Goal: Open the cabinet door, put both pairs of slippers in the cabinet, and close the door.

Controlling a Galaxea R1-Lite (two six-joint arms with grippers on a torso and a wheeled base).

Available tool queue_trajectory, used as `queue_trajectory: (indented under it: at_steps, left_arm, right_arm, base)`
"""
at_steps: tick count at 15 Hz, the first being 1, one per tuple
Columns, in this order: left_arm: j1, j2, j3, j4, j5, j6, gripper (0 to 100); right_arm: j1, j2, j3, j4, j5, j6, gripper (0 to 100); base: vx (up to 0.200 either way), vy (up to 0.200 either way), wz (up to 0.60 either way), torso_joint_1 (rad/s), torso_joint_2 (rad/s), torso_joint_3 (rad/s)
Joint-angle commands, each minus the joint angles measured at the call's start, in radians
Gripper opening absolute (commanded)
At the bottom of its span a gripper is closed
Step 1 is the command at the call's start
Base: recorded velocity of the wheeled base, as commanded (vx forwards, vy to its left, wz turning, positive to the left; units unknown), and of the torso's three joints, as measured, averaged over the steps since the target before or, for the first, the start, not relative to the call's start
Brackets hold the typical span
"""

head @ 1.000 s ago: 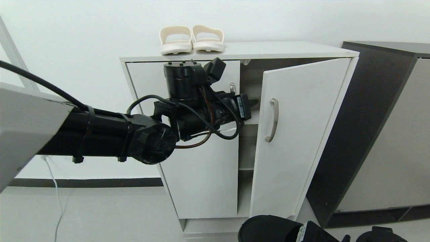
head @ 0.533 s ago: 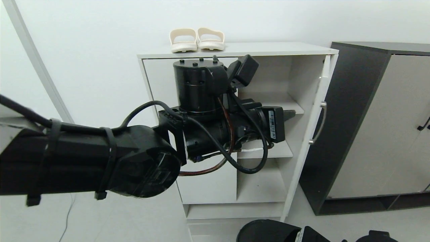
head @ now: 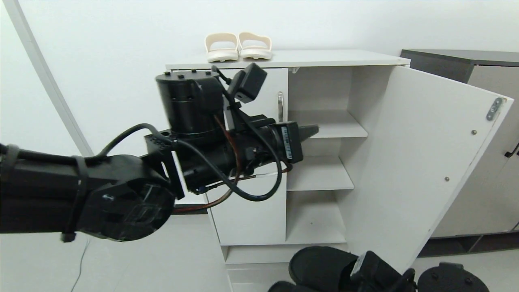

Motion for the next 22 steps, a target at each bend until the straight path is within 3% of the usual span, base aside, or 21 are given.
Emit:
queue_trajectory:
  at_steps: [1,3,4,6,7,8,10,12,13,14,16,18,19,21,22]
  left_arm:
    - [0.093,-0.153,0.116,0.000,0.000,0.000,0]
    - [0.167,-0.261,0.190,0.011,0.000,0.003,0]
    - [0.238,-0.360,0.268,0.014,0.010,0.022,0]
    - [0.317,-0.478,0.368,0.071,0.061,0.086,0]
    - [0.388,-0.587,0.452,0.155,0.116,0.160,0]
    - [0.426,-0.678,0.515,0.191,0.138,0.189,0]
    - [0.494,-0.900,0.622,0.244,0.176,0.209,0]
    - [0.573,-1.083,0.684,0.365,0.291,0.281,0]
    - [0.606,-1.219,0.725,0.470,0.366,0.302,0]
    - [0.620,-1.314,0.765,0.543,0.396,0.302,0]
    - [0.644,-1.426,0.831,0.602,0.405,0.298,0]
    - [0.756,-1.607,0.981,0.634,0.402,0.299,0]
    - [0.771,-1.663,1.023,0.642,0.399,0.304,0]
    - [0.764,-1.669,1.101,0.611,0.365,0.313,0]
    - [0.722,-1.699,1.101,0.674,0.319,0.329,0]
  right_arm:
    - [-0.084,0.063,-0.099,-0.005,-0.082,0.014,0]
    - [-0.135,0.126,-0.204,-0.002,-0.224,0.035,0]
    - [-0.173,0.196,-0.303,0.005,-0.363,0.041,0]
    - [-0.205,0.284,-0.418,0.005,-0.552,0.043,0]
    - [-0.225,0.333,-0.487,0.004,-0.645,0.043,0]
    - [-0.230,0.340,-0.512,0.004,-0.650,0.044,0]
    - [-0.235,0.339,-0.515,0.004,-0.652,0.044,0]
    - [-0.235,0.336,-0.515,0.002,-0.653,0.044,0]
    - [-0.233,0.336,-0.512,0.002,-0.653,0.043,0]
    - [-0.233,0.336,-0.510,0.001,-0.653,0.043,0]
    - [-0.232,0.334,-0.507,-0.001,-0.656,0.043,0]
    - [-0.227,0.334,-0.497,-0.004,-0.656,0.043,0]
    - [-0.222,0.334,-0.492,-0.004,-0.658,0.043,0]
    - [-0.216,0.334,-0.484,-0.004,-0.658,0.043,0]
    - [-0.213,0.334,-0.483,-0.004,-0.658,0.043,0]
  base:
    - [0.000,0.000,0.00,0.000,0.00,0.000]
    - [0.000,0.000,0.00,0.000,0.00,0.000]
    - [0.000,0.000,0.00,0.000,0.00,0.000]
    - [0.000,0.000,0.00,0.000,0.00,0.000]
    - [0.000,0.000,0.00,0.000,0.00,0.000]
    - [0.000,0.000,0.00,0.000,0.00,0.000]
    - [0.000,0.000,0.00,0.000,0.00,0.000]
    - [0.000,0.000,0.00,0.000,0.00,0.000]
    - [0.000,0.000,0.00,0.000,0.00,0.000]
    - [0.000,0.000,0.00,0.000,0.00,0.000]
    - [0.000,0.000,0.00,0.000,0.00,0.000]
    - [0.000,0.000,0.00,0.000,0.00,0.000]
    - [0.000,0.000,0.00,0.000,0.00,0.000]
    - [0.000,0.000,0.00,0.000,0.00,0.000]
    - [0.000,0.000,0.00,0.000,0.00,0.000]
